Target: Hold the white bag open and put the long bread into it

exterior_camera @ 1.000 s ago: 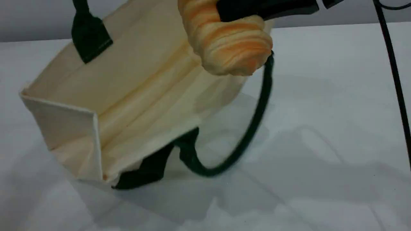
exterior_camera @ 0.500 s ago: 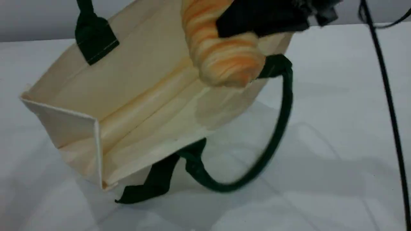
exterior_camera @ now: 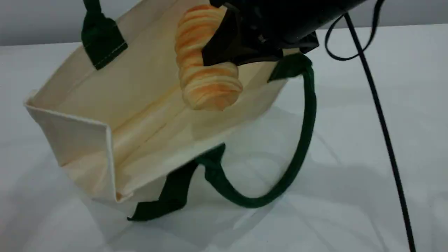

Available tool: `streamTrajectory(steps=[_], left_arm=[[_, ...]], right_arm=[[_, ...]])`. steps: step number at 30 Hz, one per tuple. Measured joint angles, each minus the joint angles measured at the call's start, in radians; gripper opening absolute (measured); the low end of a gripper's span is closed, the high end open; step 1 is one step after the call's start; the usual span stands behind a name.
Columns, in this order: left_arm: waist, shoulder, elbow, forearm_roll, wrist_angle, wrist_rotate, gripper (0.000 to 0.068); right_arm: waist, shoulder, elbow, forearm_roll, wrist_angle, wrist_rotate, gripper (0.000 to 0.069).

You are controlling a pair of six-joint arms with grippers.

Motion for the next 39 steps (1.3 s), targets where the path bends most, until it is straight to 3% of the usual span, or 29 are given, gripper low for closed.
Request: streamTrajectory(steps=[4, 7, 14, 18, 24, 28, 34, 39], left_arm=[[0.000, 0.000, 0.000, 0.000, 0.000, 0.000, 0.0080], [0.000, 0.000, 0.000, 0.000, 0.000, 0.000, 0.0080], [0.000, 0.000, 0.000, 0.000, 0.000, 0.000, 0.0080], [0.000, 0.000, 0.000, -0.001, 0.000, 0.007, 0.0080], [0.000, -0.004, 0.000, 0.012, 0.001, 0.011, 0.0080], [0.000, -0.004, 0.000, 0.042, -0.009, 0.014, 0.0080], [0.000, -0.001, 0.000, 0.090, -0.042, 0.011, 0.0080], [0.003, -0.003, 0.000, 0.091, -0.048, 0.010, 0.0080]], right_arm=[[0.000, 0.038, -0.029, -0.009, 0.011, -0.021, 0.0084], [0.000, 0.043, -0.037, -0.008, 0.010, -0.047, 0.0143], [0.000, 0.043, -0.040, 0.042, 0.041, -0.072, 0.0502], [-0.002, 0.034, -0.040, 0.046, 0.120, -0.131, 0.0611], [-0.028, -0.035, -0.040, -0.052, 0.174, -0.109, 0.0572], [-0.077, -0.113, -0.039, -0.167, 0.182, -0.016, 0.0538], [-0.170, -0.259, -0.039, -0.308, 0.231, 0.111, 0.0533], [-0.176, -0.340, -0.039, -0.330, 0.235, 0.113, 0.0533]])
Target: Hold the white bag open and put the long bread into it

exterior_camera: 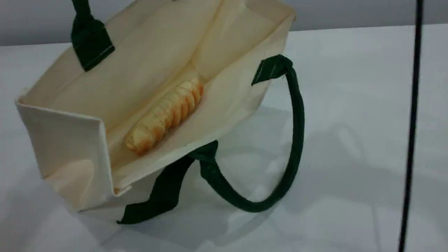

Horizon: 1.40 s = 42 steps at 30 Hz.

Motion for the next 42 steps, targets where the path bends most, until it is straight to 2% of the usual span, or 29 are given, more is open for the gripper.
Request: streamTrajectory(steps=[4, 18, 26, 31, 33, 36, 42], left_arm=[[0.021, -0.024, 0.000, 0.002, -0.004, 0.001, 0.0080], [0.022, -0.044, 0.024, 0.010, -0.014, -0.004, 0.0080], [0.018, 0.042, 0.062, -0.050, -0.052, 0.004, 0.0082], [0.018, 0.100, 0.062, -0.049, -0.055, 0.008, 0.0102], [0.018, 0.122, 0.062, -0.045, -0.055, 0.008, 0.0133], [0.017, 0.136, 0.062, -0.022, -0.054, 0.032, 0.0222], [0.017, 0.136, 0.062, -0.012, -0.053, 0.032, 0.0458]], right_arm=[[0.000, 0.003, 0.001, -0.032, 0.002, 0.034, 0.0533], [0.001, 0.004, 0.001, -0.063, 0.005, 0.063, 0.0533], [0.001, 0.004, 0.001, -0.077, 0.002, 0.062, 0.0533], [0.001, 0.004, 0.001, -0.078, 0.001, 0.061, 0.0533], [0.001, 0.004, 0.001, -0.081, 0.001, 0.060, 0.0533], [0.001, 0.004, 0.001, -0.088, 0.001, 0.060, 0.0533], [0.001, 0.004, 0.001, -0.104, 0.008, 0.063, 0.0533]])
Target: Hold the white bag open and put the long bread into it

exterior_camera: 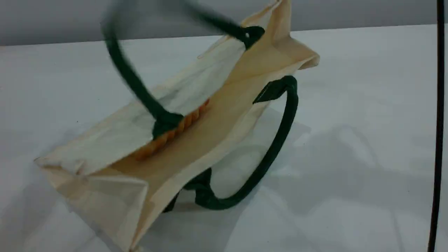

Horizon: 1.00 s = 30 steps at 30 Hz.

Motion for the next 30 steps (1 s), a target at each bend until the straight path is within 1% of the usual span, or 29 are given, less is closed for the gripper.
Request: streamTrajectory(steps=[2, 4, 7, 10, 15, 18, 21, 24, 30], left_arm=[[0.001, -0.004, 0.000, 0.024, 0.008, 0.000, 0.0503], [0.003, -0.019, 0.000, 0.050, 0.030, 0.000, 0.0525], [0.003, -0.057, 0.000, 0.071, 0.052, 0.000, 0.0532], [0.003, -0.116, 0.000, 0.064, 0.060, 0.000, 0.0532], [0.003, -0.215, -0.001, 0.071, 0.095, -0.001, 0.0532], [0.003, -0.272, -0.001, 0.109, 0.105, -0.002, 0.0532], [0.003, -0.325, -0.001, 0.144, 0.105, -0.032, 0.0532], [0.003, -0.373, -0.001, 0.141, 0.105, -0.055, 0.0532], [0.003, -0.479, -0.001, 0.138, 0.104, -0.064, 0.0532]], right_arm=[[0.000, -0.008, 0.000, -0.001, 0.012, 0.009, 0.0533], [0.000, -0.029, 0.000, -0.004, 0.025, 0.009, 0.0533], [0.000, -0.081, 0.000, -0.029, 0.026, 0.023, 0.0533], [0.000, -0.141, 0.000, -0.074, 0.028, 0.074, 0.0533], [0.000, -0.280, 0.000, -0.208, 0.057, 0.201, 0.0533], [0.000, -0.379, 0.000, -0.302, 0.088, 0.286, 0.0533], [0.000, -0.491, 0.000, -0.404, 0.117, 0.390, 0.0533], [0.000, -0.599, 0.000, -0.498, 0.137, 0.490, 0.0533], [0.000, -0.801, 0.000, -0.668, 0.210, 0.668, 0.0533]])
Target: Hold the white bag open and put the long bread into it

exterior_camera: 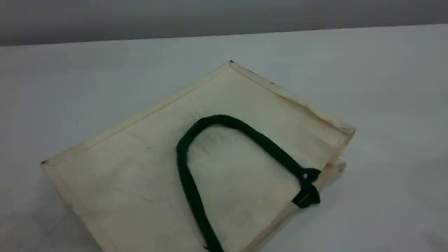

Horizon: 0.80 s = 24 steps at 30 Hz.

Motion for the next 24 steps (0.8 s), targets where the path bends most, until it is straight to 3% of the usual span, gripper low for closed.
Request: streamTrajectory(steps=[9, 13, 20, 24], left_arm=[[0.000, -0.141, 0.000, -0.003, -0.002, -0.052, 0.0532], [0.000, -0.187, 0.031, -0.010, -0.003, -0.083, 0.0532], [0.000, -0.339, 0.227, -0.016, -0.003, -0.106, 0.0532], [0.000, -0.468, 0.380, -0.059, -0.004, -0.104, 0.0532]], right_arm=[[0.000, -0.211, -0.001, -0.217, 0.213, 0.150, 0.0533], [0.000, -0.288, -0.001, -0.258, 0.227, 0.179, 0.0533], [0.000, -0.411, 0.012, -0.297, 0.223, 0.206, 0.0533], [0.000, -0.467, 0.094, -0.291, 0.222, 0.224, 0.0533]])
